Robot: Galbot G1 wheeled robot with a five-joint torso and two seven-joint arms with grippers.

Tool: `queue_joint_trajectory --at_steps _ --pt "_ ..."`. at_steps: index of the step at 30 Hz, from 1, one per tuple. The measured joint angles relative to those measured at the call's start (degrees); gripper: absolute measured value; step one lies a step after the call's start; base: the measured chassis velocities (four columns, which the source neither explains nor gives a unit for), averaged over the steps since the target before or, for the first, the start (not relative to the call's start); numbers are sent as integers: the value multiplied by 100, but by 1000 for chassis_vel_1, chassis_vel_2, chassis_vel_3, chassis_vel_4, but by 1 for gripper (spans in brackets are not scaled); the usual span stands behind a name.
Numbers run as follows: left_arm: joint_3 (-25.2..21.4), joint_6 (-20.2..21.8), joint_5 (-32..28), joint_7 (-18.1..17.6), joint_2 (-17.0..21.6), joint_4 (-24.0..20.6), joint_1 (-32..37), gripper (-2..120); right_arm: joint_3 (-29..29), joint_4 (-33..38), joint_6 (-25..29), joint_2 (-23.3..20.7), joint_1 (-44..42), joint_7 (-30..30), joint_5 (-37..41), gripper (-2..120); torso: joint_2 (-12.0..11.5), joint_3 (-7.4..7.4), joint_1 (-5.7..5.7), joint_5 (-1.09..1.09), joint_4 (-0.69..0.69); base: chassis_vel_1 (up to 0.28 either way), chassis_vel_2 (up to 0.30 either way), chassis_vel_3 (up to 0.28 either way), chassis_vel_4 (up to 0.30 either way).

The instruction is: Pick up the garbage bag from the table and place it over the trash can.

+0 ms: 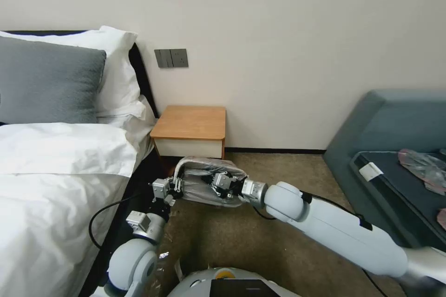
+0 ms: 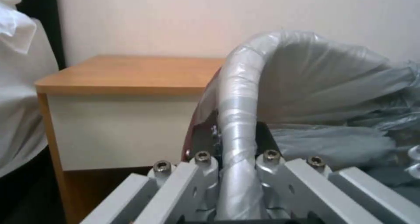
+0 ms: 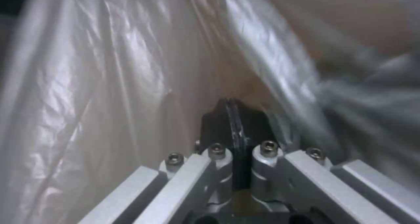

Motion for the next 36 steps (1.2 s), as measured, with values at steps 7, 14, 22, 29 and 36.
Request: queue_joint_trajectory --at_steps 7,14,22,29,36 --pt "17 -5 -17 44 25 -29 2 3 -182 -244 -143 149 63 269 -128 0 0 0 0 1 1 0 0 0 0" --pt "125 -9 -11 71 30 -40 35 3 -419 -377 -461 330 121 778 -246 0 0 0 0 0 0 0 0 0 0" --pt "203 6 12 72 -10 -91 92 3 -836 -555 -890 685 280 1256 -414 0 0 0 0 0 2 0 0 0 0" --pt "238 22 77 91 -14 -132 132 3 -1010 -653 -1138 790 381 1438 -408 0 0 0 0 0 1 0 0 0 0" --pt "251 22 167 143 -7 -145 143 3 -1080 -694 -1446 816 453 1468 -451 0 0 0 0 1 0 0 0 0 0"
